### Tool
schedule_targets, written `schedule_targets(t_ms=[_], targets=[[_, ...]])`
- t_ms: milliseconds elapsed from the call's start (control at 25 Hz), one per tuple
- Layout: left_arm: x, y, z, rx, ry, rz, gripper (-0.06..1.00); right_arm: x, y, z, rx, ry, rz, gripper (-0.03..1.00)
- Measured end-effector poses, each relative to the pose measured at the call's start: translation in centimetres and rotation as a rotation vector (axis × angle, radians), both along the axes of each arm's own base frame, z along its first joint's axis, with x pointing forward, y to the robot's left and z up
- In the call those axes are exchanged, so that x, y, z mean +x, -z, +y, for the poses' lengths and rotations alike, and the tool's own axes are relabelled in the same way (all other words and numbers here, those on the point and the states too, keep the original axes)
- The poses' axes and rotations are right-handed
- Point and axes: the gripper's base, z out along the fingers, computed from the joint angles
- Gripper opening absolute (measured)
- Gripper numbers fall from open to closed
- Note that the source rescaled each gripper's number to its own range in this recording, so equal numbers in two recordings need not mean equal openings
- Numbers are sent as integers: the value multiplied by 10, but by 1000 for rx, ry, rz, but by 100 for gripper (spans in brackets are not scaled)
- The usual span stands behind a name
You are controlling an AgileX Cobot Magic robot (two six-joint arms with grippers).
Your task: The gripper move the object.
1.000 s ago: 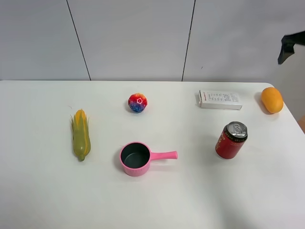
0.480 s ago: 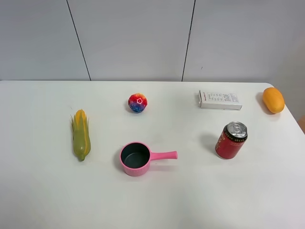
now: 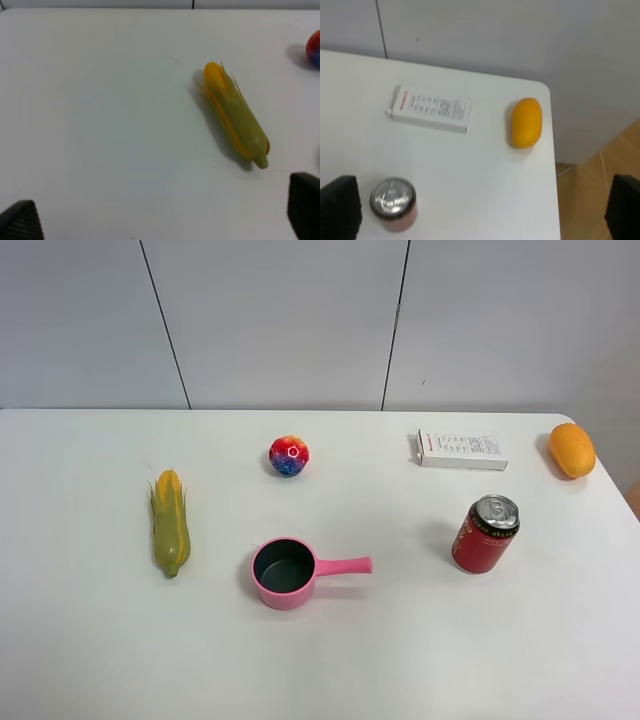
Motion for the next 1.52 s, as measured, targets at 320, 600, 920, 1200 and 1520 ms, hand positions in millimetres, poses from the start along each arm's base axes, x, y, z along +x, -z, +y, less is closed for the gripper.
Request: schedule_targets(t_ms=[320, 600, 920, 1200, 1520], targets=[[0, 0, 0, 0, 0, 0, 100, -50, 86, 10, -74, -127, 28, 100], [0, 0, 0, 0, 0, 0, 100, -42, 161, 13, 20, -154, 155, 100], [0, 0, 0, -1, 1, 0, 100, -41, 193, 15, 131, -99, 208, 100], [0, 0, 0, -1, 1, 0, 100, -57, 192, 11, 155, -38, 108, 100], [0, 0, 0, -1, 1, 0, 100, -87, 193, 10, 154, -53, -77, 100]])
